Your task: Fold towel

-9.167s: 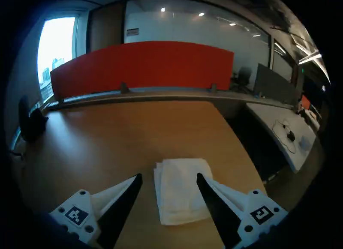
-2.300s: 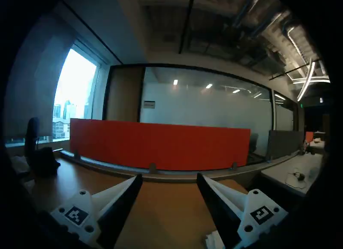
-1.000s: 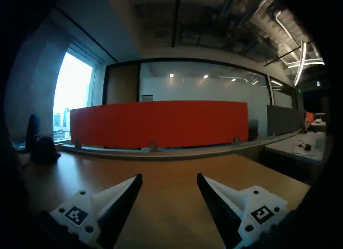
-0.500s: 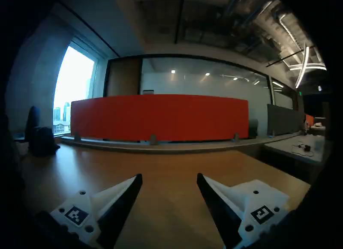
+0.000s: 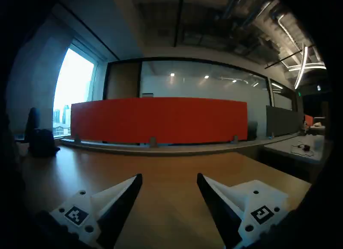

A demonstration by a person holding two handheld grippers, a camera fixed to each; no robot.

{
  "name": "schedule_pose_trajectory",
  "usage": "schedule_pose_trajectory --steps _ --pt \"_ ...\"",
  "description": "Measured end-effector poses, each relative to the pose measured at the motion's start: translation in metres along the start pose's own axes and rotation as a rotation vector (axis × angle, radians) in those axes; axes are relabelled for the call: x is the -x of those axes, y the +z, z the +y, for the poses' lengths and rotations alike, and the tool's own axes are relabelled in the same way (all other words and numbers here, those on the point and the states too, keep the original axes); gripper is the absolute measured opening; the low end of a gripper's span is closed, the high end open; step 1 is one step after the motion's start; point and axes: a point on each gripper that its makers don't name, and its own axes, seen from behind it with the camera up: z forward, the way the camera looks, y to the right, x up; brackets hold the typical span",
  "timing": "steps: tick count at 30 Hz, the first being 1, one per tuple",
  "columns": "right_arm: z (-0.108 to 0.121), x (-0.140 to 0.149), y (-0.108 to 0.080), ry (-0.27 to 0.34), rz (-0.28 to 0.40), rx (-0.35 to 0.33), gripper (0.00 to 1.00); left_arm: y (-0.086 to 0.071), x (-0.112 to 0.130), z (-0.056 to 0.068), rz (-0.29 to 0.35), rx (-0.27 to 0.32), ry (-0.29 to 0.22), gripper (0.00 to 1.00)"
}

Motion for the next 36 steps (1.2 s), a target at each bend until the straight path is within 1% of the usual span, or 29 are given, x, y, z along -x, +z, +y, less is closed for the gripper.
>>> schedule_pose_trajectory --steps 24,36 --pt "-0.0073 -0.0009 -0.0015 0.001 0.000 -0.014 0.99 0.0002 -0.0005 0.0000 0.000 0.000 0.000 0.92" --pt "-0.0056 -0.0010 -0.0007 0.003 0.000 -0.008 0.99 0.0004 -0.0002 0.0001 0.000 0.000 0.000 0.92"
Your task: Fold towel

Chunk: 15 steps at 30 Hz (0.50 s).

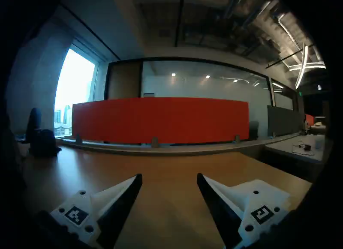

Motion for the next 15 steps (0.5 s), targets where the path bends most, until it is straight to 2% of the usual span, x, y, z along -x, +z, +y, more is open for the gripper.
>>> schedule_pose_trajectory --steps 15 --pt "-0.0005 0.0003 -0.0005 0.000 -0.001 -0.002 0.99 -0.0007 0.0001 -0.0009 0.000 0.000 0.000 0.91"
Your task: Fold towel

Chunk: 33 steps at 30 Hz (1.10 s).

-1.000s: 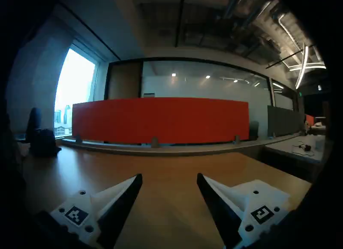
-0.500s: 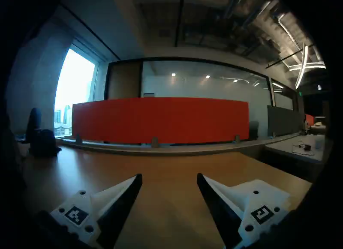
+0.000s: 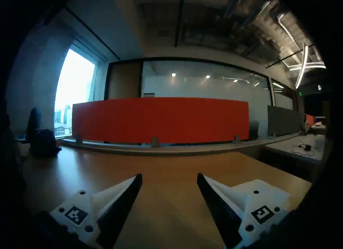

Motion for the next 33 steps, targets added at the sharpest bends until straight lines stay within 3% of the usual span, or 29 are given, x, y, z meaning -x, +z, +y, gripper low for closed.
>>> schedule_pose_trajectory --steps 33 --pt "0.0001 0.0002 0.0001 -0.001 0.000 0.000 0.99 -0.0015 -0.0075 -0.0030 -0.003 0.000 0.001 0.92"
